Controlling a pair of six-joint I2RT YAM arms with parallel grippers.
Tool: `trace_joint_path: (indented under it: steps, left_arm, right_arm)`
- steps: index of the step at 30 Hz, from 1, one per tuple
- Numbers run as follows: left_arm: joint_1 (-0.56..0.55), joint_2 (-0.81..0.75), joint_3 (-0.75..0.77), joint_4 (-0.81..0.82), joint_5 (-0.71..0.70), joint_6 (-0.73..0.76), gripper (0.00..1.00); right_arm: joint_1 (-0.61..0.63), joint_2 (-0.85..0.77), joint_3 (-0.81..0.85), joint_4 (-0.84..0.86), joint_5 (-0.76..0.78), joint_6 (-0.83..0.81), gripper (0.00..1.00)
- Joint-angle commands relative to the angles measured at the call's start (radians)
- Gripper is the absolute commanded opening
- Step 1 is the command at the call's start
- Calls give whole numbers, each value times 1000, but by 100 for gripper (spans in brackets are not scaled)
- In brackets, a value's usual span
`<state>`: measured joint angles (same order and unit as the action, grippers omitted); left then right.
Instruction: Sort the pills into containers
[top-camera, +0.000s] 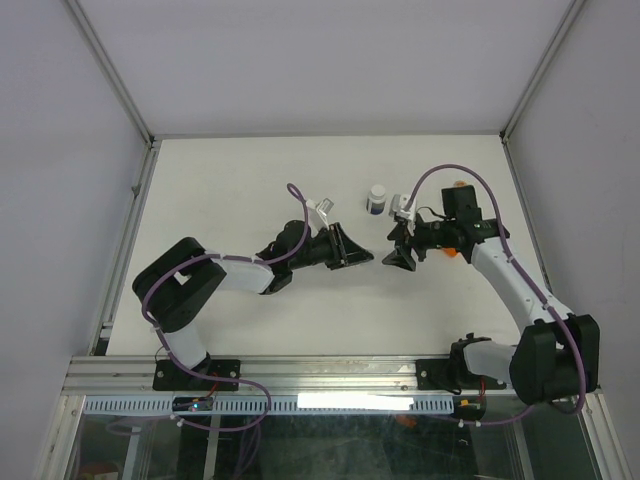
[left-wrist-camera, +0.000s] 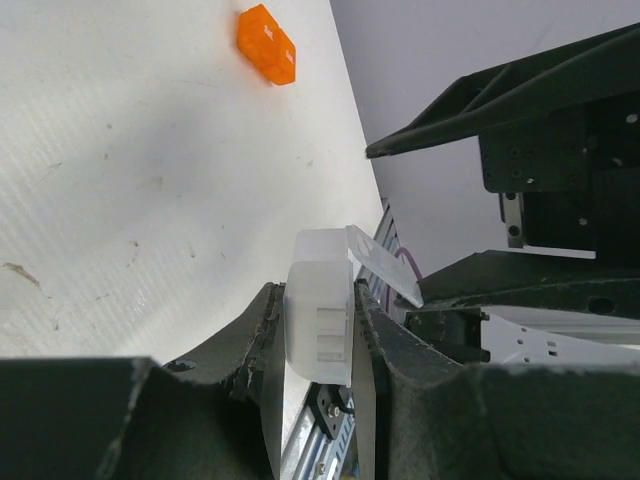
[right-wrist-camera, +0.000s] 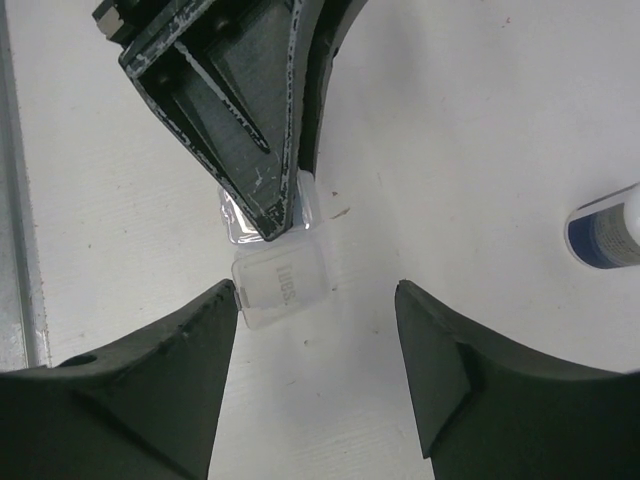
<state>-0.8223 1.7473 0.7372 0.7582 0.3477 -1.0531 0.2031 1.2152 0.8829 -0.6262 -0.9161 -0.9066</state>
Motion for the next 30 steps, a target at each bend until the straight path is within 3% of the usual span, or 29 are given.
trace_joint_path:
  steps: [1, 6, 12, 21, 23, 27, 30]
  left_arm:
    - [-1, -22, 18, 22, 63, 31, 0]
    - [1, -20, 18, 33, 81, 44, 0]
    - [2, -1, 25, 76, 120, 61, 0]
    - [2, 5, 26, 85, 130, 94, 0]
    - [7, 11, 20, 92, 125, 89, 0]
    - [20, 29, -4, 159, 117, 60, 0]
    - [27, 38, -22, 242, 106, 47, 0]
  right_arm:
    - [-13, -39, 19, 153, 95, 121, 65]
    - [-20, -35, 22, 169, 130, 148, 63]
    - [-7, 17, 14, 175, 149, 160, 51]
    - [43, 76, 40, 154, 208, 173, 45]
    - [25, 51, 64, 149, 184, 219, 47]
    - [-53, 32, 106, 118, 77, 316, 69]
    - [-101, 72, 132, 74, -38, 392, 72]
